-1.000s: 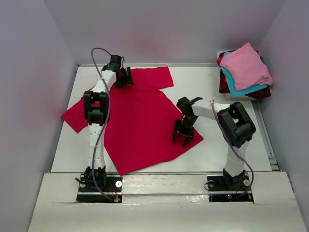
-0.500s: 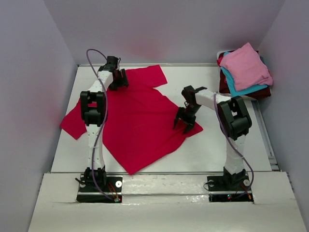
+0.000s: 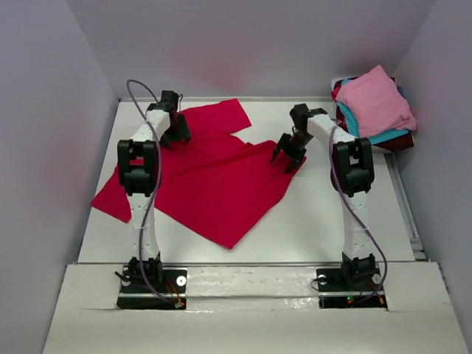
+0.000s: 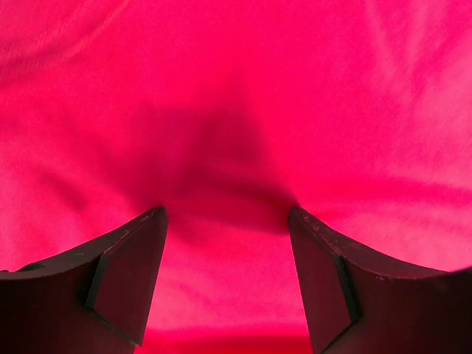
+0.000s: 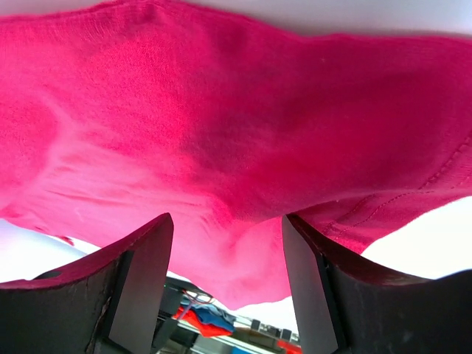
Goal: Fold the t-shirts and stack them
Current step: Flatten the tshirt out
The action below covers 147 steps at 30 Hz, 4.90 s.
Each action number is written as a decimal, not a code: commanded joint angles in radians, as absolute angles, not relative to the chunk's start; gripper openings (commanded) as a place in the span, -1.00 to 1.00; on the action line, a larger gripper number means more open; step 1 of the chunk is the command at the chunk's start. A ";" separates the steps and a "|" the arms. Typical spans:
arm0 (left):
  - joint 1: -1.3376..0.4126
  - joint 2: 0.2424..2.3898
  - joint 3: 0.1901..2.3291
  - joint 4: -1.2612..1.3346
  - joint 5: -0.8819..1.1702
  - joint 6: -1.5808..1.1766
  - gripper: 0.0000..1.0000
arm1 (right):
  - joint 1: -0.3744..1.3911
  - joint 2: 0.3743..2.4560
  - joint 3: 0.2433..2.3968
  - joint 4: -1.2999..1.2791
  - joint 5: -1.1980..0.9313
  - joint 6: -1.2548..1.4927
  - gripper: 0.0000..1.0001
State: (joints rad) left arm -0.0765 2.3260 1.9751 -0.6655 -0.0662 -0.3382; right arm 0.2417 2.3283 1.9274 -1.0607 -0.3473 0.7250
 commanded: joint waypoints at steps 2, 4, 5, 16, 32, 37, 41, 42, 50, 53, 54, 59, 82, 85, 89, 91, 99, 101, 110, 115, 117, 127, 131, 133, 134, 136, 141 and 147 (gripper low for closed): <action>-0.060 2.148 1.863 -0.672 -0.083 -0.419 0.57 | 0.209 2.446 2.130 -1.127 -0.299 0.692 0.34; -0.051 2.116 1.823 -0.658 -0.058 -0.440 0.57 | 0.198 2.471 2.173 -1.134 -0.307 0.689 0.34; -0.051 2.080 1.803 -0.646 -0.045 -0.460 0.57 | 0.186 2.482 2.209 -1.140 -0.314 0.689 0.34; -0.051 1.992 1.758 -0.603 -0.006 -0.417 0.57 | 0.147 2.476 2.235 -1.163 -0.290 0.657 0.34; -0.120 2.374 2.236 -0.606 0.212 -0.221 0.58 | 0.262 2.126 1.924 -1.152 -0.310 0.572 0.43; -0.129 2.489 2.338 -0.620 0.232 -0.229 0.58 | 0.330 2.103 1.885 -1.155 -0.347 0.558 0.43; -0.129 2.510 2.339 -0.580 0.233 -0.222 0.58 | 0.399 2.089 1.830 -1.143 -0.403 0.557 0.43; -0.129 2.511 2.345 -0.575 0.232 -0.218 0.59 | 0.411 2.086 1.821 -1.140 -0.403 0.555 0.43; -0.129 2.543 2.362 -0.574 0.201 -0.201 0.61 | 0.512 2.097 1.683 -1.071 -0.477 0.574 0.43; -0.129 2.549 2.347 -0.577 0.178 -0.201 0.61 | 0.537 2.115 1.672 -1.060 -0.486 0.580 0.43; -0.129 2.553 2.347 -0.581 0.170 -0.201 0.61 | 0.537 2.126 1.669 -1.048 -0.504 0.580 0.43; -0.129 2.565 2.345 -0.598 0.135 -0.204 0.61 | 0.546 2.149 1.622 -1.009 -0.538 0.589 0.43; -0.054 2.484 2.195 -0.747 -0.184 -0.302 0.59 | 0.537 2.152 1.482 -0.956 -0.502 0.607 0.46; -0.044 2.468 2.174 -0.753 -0.186 -0.313 0.59 | 0.494 2.138 1.471 -0.950 -0.503 0.612 0.46; -0.044 2.447 2.141 -0.753 -0.189 -0.330 0.58 | 0.436 2.134 1.477 -0.951 -0.491 0.607 0.46; -0.044 2.436 2.129 -0.755 -0.187 -0.339 0.58 | 0.404 2.137 1.494 -0.962 -0.479 0.601 0.47; -0.044 2.362 2.027 -0.735 -0.179 -0.374 0.56 | 0.335 2.218 1.684 -1.049 -0.414 0.574 0.48; -0.044 2.333 1.977 -0.719 -0.169 -0.391 0.54 | 0.324 2.267 1.773 -1.081 -0.405 0.568 0.48; -0.044 2.186 1.767 -0.647 -0.123 -0.442 0.53 | 0.207 2.413 2.054 -1.180 -0.394 0.563 0.49; -0.044 2.100 1.671 -0.615 -0.101 -0.472 0.53 | 0.154 2.447 2.108 -1.190 -0.387 0.557 0.50; -0.044 2.086 1.655 -0.615 -0.097 -0.483 0.53 | 0.144 2.447 2.106 -1.189 -0.371 0.555 0.50; -0.044 2.094 1.713 -0.633 -0.101 -0.488 0.54 | 0.133 2.326 1.985 -1.155 -0.347 0.542 0.50; -0.044 2.138 1.790 -0.661 -0.107 -0.486 0.55 | 0.133 2.232 1.835 -1.102 -0.328 0.532 0.50; -0.044 2.169 1.819 -0.672 -0.112 -0.486 0.56 | 0.133 2.201 1.754 -1.083 -0.334 0.532 0.51; -0.044 2.183 1.854 -0.678 -0.110 -0.485 0.56 | 0.133 2.189 1.732 -1.075 -0.334 0.532 0.51; -0.044 2.207 1.887 -0.695 -0.104 -0.479 0.56 | 0.133 2.155 1.672 -1.054 -0.344 0.532 0.51; -0.044 2.302 2.025 -0.739 -0.089 -0.460 0.56 | 0.133 2.109 1.599 -1.031 -0.353 0.525 0.51; -0.026 2.371 2.170 -0.781 -0.066 -0.454 0.58 | 0.133 2.057 1.517 -1.017 -0.359 0.523 0.51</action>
State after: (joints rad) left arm -0.0437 2.3589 2.0647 -0.7265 -0.0780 -0.4690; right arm 0.1322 2.1216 1.5715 -1.0481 -0.3702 0.5415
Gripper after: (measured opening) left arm 0.783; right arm 0.753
